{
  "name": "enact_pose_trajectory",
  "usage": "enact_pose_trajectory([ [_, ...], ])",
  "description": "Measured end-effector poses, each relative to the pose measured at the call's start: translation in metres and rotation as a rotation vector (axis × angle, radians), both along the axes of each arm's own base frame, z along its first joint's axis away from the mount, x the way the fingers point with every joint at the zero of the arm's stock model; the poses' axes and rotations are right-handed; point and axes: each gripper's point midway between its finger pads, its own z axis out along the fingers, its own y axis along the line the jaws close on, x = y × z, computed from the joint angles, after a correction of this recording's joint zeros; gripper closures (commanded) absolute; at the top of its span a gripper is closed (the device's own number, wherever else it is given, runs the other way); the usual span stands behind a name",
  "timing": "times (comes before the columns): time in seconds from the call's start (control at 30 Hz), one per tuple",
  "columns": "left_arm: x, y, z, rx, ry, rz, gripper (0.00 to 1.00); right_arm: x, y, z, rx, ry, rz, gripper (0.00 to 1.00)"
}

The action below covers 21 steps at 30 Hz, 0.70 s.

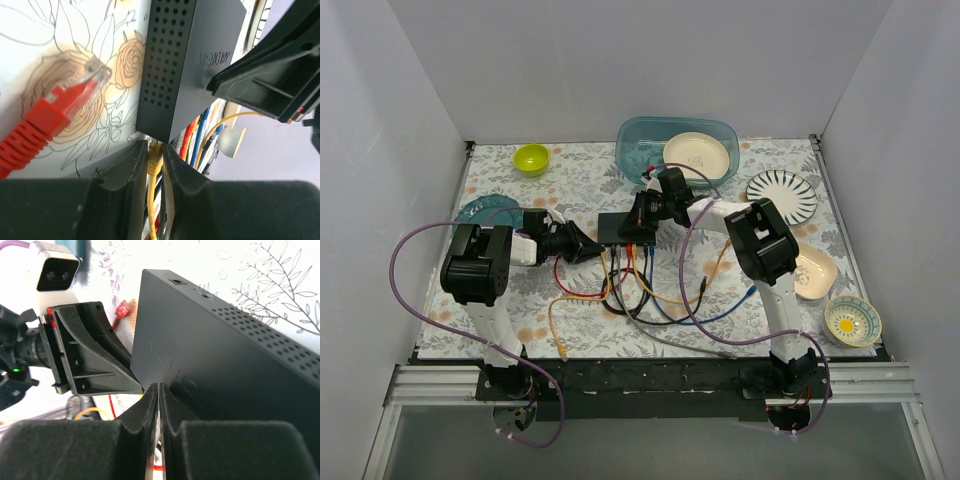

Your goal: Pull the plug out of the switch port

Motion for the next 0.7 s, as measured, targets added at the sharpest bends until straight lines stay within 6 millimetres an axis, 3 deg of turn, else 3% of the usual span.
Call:
enact_pose_trajectory([
  [0.2, -0.007, -0.002, -0.001, -0.014, 0.021, -0.014, 1.0, -0.013, 0.001, 0.009, -0.074, -0.071, 0.036, 0.88],
  [0.43, -0.015, -0.002, 0.0, 0.001, 0.05, -0.024, 1.0, -0.052, 0.021, -0.013, -0.138, -0.033, 0.128, 0.89],
  [0.57, -0.03, 0.006, 0.001, 0.052, 0.083, -0.004, 1.0, -0.051, 0.021, -0.015, -0.135, -0.023, 0.127, 0.89],
  [0.7, -0.051, 0.026, 0.003, 0.163, 0.13, 0.067, 1.0, -0.045, 0.017, -0.011, -0.115, -0.022, 0.12, 0.87],
])
